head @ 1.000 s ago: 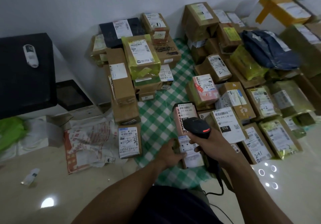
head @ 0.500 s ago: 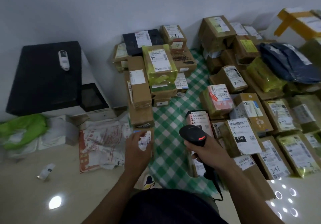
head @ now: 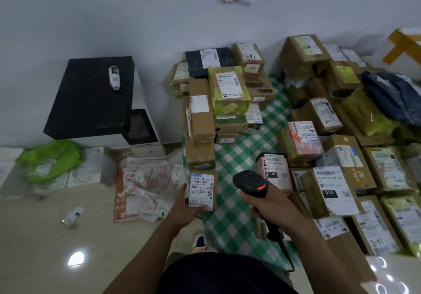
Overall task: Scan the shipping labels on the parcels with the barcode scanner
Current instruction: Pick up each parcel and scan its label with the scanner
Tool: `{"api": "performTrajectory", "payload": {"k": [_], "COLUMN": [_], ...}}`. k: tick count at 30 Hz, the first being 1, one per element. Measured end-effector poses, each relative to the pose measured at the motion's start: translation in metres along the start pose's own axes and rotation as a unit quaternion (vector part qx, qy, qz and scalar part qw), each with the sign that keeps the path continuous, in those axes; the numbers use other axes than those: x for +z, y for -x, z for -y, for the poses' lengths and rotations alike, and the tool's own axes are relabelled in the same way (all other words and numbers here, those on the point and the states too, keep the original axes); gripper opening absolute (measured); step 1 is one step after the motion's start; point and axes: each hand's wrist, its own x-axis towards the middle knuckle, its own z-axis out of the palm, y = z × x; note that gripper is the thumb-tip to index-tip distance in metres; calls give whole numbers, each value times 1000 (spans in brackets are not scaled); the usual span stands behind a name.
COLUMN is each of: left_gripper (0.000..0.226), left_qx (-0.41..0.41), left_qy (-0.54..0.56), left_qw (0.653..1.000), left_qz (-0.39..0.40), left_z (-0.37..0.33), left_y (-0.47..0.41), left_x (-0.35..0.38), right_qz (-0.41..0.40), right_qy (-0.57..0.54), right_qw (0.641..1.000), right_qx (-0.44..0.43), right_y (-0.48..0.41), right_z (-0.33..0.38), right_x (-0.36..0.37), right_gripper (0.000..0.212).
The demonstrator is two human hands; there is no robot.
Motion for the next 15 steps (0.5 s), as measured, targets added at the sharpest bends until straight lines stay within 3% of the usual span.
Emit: {"api": "performTrajectory", "payload": {"k": [3,7,12,15], "left_gripper": [134,90,120,113], "left_qx": [-6,55,120,156], "left_qy": [-1,-13,-18,-22], "left_qw": [1000,997,989,984], "left_qz": [26,52,87,85], "left_z": [2,-8,-39,-53], "left_y": [5,16,24,25], "left_x": [-3,4,29,44], "right_qz": [2,-26,-89,-106], "right_qy": [-11,-32,-27,-39], "right_qw": [1000,999,993,988], "right_qx": [-7,-21,-69,-101], "right_y": [1,4,8,14], "right_z": [-2,-3,0,10], "right_x": [2,2,-2,-2], "right_gripper": [24,28,45,42]}}
